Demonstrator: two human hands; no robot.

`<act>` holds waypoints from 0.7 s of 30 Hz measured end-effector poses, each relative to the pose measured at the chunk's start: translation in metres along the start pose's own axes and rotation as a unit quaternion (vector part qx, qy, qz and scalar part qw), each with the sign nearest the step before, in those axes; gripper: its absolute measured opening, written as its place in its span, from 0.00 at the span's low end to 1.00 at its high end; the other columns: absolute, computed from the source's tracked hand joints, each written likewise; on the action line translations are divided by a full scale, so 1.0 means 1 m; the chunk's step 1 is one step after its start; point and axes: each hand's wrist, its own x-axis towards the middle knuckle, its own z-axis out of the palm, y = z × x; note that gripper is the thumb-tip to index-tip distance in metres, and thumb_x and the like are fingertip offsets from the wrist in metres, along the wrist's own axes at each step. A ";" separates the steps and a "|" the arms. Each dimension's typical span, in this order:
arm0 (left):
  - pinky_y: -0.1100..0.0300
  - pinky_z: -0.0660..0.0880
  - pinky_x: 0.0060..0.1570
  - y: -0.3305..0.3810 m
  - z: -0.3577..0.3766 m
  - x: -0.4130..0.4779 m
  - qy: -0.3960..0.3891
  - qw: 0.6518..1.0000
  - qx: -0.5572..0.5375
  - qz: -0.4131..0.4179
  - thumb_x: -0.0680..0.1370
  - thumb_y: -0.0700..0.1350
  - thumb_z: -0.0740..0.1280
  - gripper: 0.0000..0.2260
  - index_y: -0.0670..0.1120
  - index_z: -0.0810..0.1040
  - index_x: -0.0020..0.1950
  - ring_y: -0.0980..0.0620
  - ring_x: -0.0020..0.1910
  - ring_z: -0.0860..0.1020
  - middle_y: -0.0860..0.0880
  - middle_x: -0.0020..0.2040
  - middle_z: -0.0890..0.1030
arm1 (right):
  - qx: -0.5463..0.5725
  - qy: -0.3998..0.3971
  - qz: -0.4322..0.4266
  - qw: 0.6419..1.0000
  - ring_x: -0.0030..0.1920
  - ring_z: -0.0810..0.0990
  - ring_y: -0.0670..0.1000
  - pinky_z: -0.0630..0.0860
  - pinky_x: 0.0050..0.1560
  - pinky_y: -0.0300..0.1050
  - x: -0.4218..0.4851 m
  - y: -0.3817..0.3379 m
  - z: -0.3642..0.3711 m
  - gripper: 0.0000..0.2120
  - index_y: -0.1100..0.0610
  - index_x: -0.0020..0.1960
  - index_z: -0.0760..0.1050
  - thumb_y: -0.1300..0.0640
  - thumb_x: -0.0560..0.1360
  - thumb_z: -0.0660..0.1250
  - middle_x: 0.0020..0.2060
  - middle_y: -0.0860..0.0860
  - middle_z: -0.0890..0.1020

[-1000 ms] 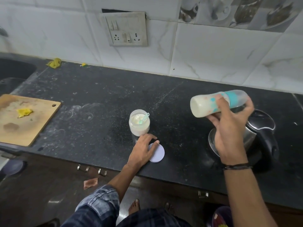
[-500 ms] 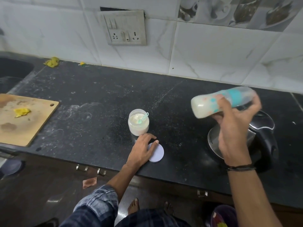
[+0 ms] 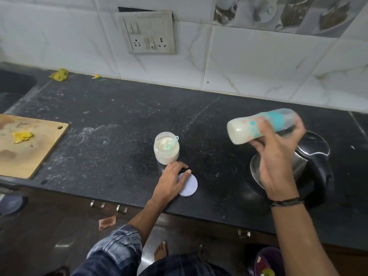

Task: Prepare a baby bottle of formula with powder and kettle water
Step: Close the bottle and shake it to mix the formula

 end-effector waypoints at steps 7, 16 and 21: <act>0.56 0.71 0.64 0.000 0.000 -0.001 -0.002 1.000 -0.002 -0.003 0.84 0.56 0.63 0.12 0.51 0.79 0.61 0.57 0.61 0.73 0.55 0.60 0.79 | -0.049 -0.037 -0.014 0.998 0.60 0.86 0.53 0.86 0.50 0.51 0.000 -0.003 -0.001 0.38 0.48 0.78 0.58 0.63 0.77 0.75 0.59 0.48 0.85; 0.56 0.71 0.63 0.000 -0.001 -0.001 -0.001 1.000 -0.001 -0.001 0.84 0.56 0.63 0.12 0.51 0.79 0.61 0.57 0.61 0.73 0.55 0.59 0.79 | -0.056 -0.033 -0.032 0.997 0.59 0.86 0.52 0.85 0.48 0.48 -0.001 -0.006 0.001 0.37 0.45 0.75 0.60 0.63 0.76 0.77 0.63 0.52 0.82; 0.56 0.72 0.63 0.003 -0.002 -0.001 0.000 1.000 0.005 -0.007 0.84 0.55 0.63 0.12 0.50 0.79 0.60 0.56 0.61 0.74 0.54 0.59 0.79 | 0.012 0.041 -0.062 0.997 0.63 0.84 0.50 0.86 0.52 0.54 0.001 -0.006 0.004 0.42 0.48 0.79 0.54 0.61 0.76 0.77 0.64 0.48 0.81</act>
